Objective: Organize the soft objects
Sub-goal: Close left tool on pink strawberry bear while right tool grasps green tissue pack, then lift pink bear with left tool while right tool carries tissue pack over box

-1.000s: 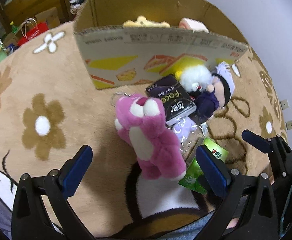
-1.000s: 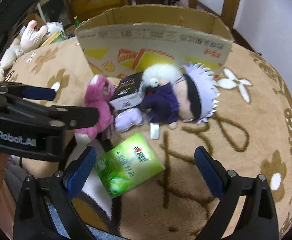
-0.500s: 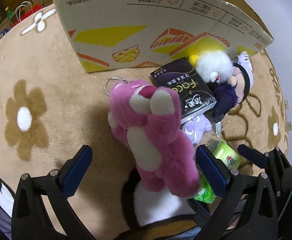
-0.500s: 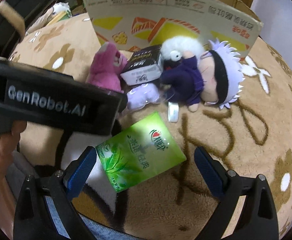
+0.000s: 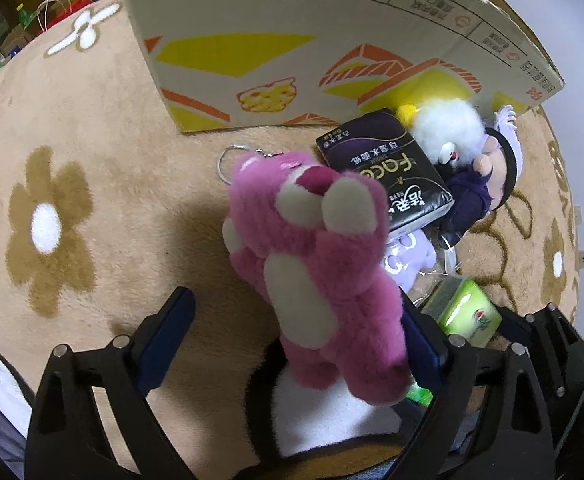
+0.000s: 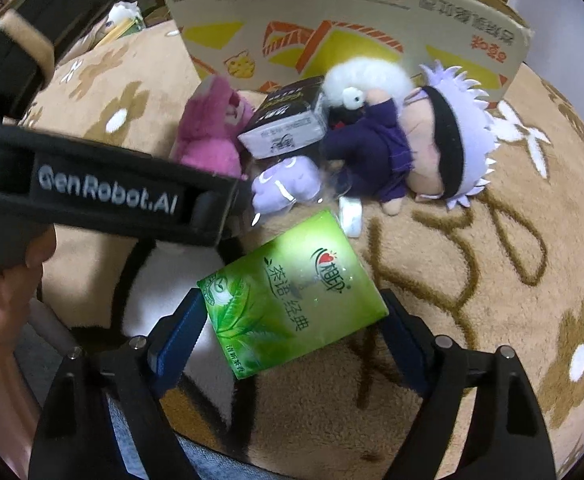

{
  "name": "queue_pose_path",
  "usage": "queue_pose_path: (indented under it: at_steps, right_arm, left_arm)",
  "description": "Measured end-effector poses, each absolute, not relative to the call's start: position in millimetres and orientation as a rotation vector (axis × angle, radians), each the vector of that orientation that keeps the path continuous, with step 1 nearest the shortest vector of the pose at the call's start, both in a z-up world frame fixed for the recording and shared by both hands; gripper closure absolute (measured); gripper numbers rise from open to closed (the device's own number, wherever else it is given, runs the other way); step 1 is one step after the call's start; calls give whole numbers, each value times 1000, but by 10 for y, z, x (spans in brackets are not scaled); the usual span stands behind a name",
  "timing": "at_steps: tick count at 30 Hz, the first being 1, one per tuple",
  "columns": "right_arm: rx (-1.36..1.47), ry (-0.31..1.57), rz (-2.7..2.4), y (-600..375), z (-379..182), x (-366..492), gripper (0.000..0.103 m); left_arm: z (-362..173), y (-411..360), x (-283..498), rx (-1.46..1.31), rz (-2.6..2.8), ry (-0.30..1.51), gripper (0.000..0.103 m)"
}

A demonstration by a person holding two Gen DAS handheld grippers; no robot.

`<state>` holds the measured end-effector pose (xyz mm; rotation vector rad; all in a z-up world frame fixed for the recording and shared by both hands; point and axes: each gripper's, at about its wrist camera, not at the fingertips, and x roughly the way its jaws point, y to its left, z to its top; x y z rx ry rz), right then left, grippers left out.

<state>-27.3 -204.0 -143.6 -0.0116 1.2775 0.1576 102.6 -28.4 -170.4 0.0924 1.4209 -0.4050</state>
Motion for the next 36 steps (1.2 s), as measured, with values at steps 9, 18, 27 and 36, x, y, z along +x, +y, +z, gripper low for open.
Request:
queue_pose_path:
  at_steps: [9,18,27,36]
  right_arm:
    - [24,1260,116,-2253,-1380,-274,14]
    - [46,1188,59,-2469,-1172,-282,14]
    - [109,1062,90,-2696,-854,-402,15]
    - [74,881,80,-2692,-472,-505,15]
  left_arm:
    - [-1684,-263,937,14,-493,1420,52]
    - [-1514,-288,770,40,-451,1371,55]
    - [-1209,-184,609,85,-393,1263,55]
    - [-787,-208,419,168,-319,1055,55]
